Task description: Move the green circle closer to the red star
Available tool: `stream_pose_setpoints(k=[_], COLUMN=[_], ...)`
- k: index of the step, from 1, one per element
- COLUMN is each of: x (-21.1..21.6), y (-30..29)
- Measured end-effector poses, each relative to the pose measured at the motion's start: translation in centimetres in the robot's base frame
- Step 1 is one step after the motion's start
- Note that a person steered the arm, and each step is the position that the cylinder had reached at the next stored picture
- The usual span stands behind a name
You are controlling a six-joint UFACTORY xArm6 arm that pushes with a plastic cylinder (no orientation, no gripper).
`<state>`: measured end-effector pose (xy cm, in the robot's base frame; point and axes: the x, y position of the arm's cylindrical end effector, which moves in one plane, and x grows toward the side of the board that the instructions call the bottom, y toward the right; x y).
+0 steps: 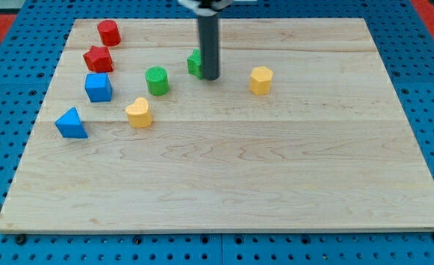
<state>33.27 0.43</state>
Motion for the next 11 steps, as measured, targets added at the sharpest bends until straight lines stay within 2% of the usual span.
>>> stream_pose_setpoints(k=[1,3,4,6,7,8,9,10,11], x=[-3.5,-5.5,-5.2,-5.0,-3.7,-3.6,-3.6,-3.6,-4.3], y=[0.6,-0.3,6.7,-2.9,1.4,-0.8,-8.8,-12.8,-9.6])
